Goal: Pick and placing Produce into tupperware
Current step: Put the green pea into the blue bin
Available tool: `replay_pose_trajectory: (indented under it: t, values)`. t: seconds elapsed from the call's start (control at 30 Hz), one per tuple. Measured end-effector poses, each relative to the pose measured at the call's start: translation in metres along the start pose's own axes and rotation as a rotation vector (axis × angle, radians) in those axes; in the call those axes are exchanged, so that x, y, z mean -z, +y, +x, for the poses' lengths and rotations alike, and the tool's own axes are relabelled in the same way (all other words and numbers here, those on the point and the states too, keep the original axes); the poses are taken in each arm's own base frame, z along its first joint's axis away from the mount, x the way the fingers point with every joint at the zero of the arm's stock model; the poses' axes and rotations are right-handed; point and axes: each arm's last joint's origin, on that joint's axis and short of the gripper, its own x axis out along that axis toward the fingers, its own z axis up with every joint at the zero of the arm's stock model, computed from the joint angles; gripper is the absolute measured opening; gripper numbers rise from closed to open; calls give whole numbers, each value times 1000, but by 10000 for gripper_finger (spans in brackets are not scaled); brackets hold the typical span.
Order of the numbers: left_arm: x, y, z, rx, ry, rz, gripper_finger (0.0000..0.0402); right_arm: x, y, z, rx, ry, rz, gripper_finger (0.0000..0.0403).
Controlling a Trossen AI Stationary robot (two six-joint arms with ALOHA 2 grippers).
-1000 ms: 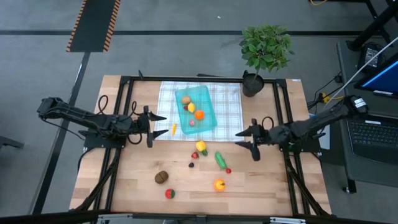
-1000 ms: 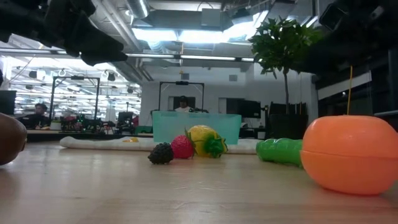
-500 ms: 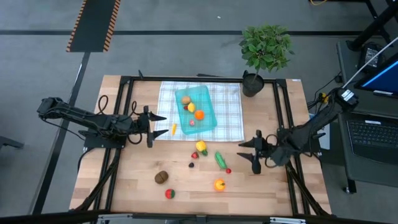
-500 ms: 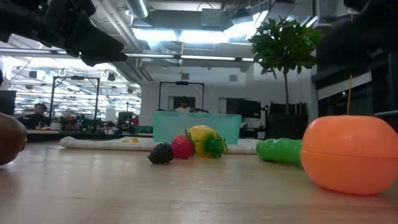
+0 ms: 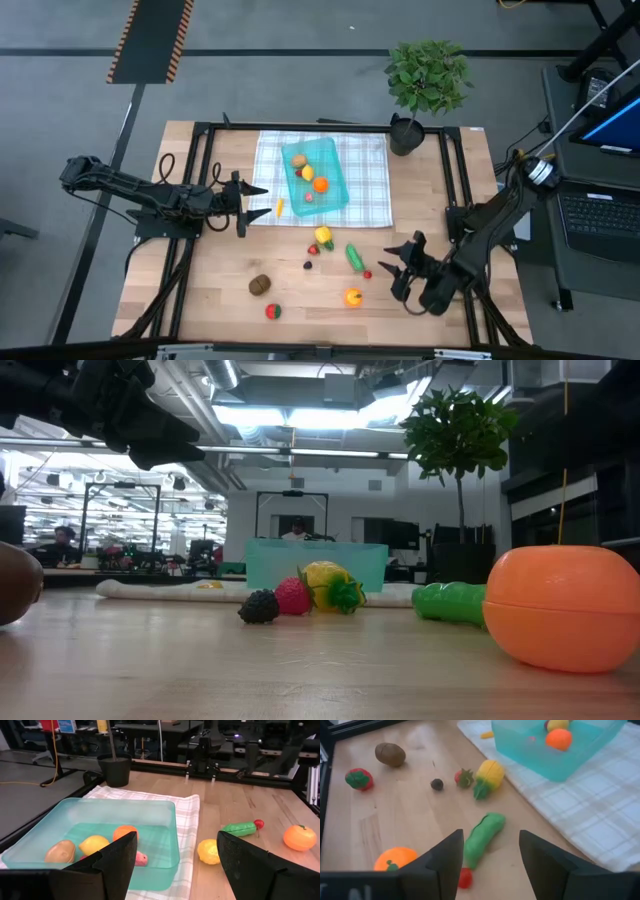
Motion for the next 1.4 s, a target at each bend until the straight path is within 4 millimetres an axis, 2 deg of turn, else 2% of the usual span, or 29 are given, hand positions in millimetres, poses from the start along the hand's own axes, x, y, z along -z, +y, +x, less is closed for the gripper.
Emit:
replay_pose_trajectory:
  t: [0.23,0.5,0.63,0.87,1.17,1.4]
  values:
    - [0,0,0,3,-1,-6,266,2,31,7,86,-26,8,195]
    - [0,-1,0,29,3,-27,266,5,55,15,224,-9,106,195]
    - [0,-1,0,29,3,-27,266,4,58,24,317,7,104,195]
    - [0,-1,0,29,4,-24,266,-12,63,39,350,40,139,195]
    - [0,-1,0,29,4,-23,266,-13,59,47,377,171,153,195]
    - [0,-1,0,29,5,-23,266,-22,52,62,416,240,190,200]
